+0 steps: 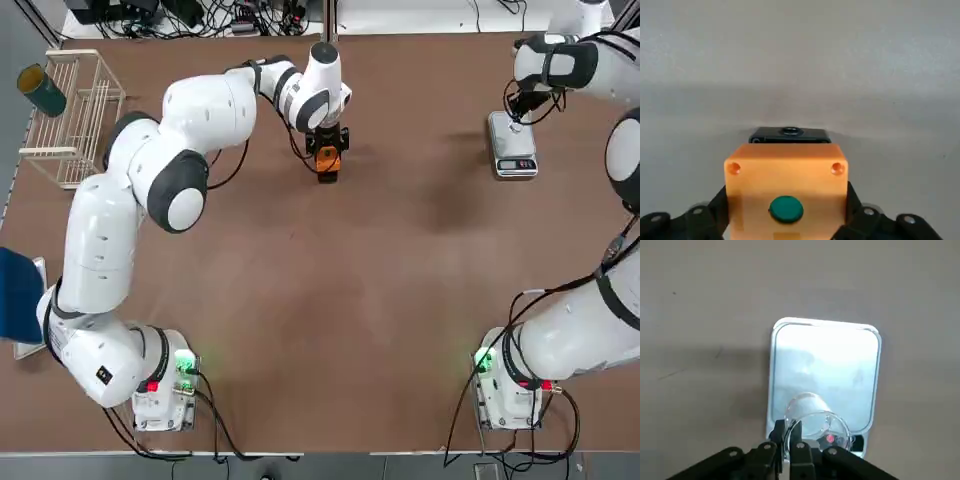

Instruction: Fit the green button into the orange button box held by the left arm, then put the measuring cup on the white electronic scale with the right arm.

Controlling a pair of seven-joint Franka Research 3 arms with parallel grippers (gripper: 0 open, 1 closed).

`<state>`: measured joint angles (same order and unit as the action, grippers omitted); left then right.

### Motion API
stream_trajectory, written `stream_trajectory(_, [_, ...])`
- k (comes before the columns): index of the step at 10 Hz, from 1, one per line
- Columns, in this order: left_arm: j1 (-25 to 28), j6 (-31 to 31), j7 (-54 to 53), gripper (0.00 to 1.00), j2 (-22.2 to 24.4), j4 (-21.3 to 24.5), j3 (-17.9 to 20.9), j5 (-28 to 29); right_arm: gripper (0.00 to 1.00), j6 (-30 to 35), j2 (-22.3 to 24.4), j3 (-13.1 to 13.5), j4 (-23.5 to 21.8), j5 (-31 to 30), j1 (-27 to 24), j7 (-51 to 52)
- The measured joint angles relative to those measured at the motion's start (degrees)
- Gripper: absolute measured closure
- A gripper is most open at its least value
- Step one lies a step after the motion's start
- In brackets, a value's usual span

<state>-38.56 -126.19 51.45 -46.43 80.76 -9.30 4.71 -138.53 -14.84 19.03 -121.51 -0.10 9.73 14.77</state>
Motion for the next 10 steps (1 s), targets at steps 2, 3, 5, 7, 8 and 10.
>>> stream_trajectory(2, [0.0,0.0,0.0,0.14,0.0,0.0,0.0,0.0,0.93,-2.9,-3.6,0.6,1.6,0.0,-0.3,2.9])
stream_trajectory(3, [0.0,0.0,0.0,0.14,0.0,0.0,0.0,0.1,0.93,-3.3,-5.3,0.8,3.0,0.0,-0.5,4.0])
stream_trajectory(5, [0.0,0.0,0.0,0.13,0.0,-0.1,0.0,0.1,0.93,-3.4,-7.3,0.9,5.2,0.0,-0.7,4.5])
stream_trajectory(7, [0.0,0.0,0.0,0.1,0.0,-0.1,0.0,0.2,0.93,-3.8,-8.3,0.9,5.8,0.0,-0.7,4.6])
stream_trajectory(8, [0.0,0.0,0.0,0.08,0.0,-0.1,0.0,0.2,0.93,-4.5,-8.8,0.9,5.8,0.0,-0.8,4.8])
stream_trajectory(10, [0.0,0.0,0.0,0.05,-0.1,-0.1,0.0,0.2,0.93,-4.9,-9.6,0.9,6.2,0.0,-1.0,5.2])
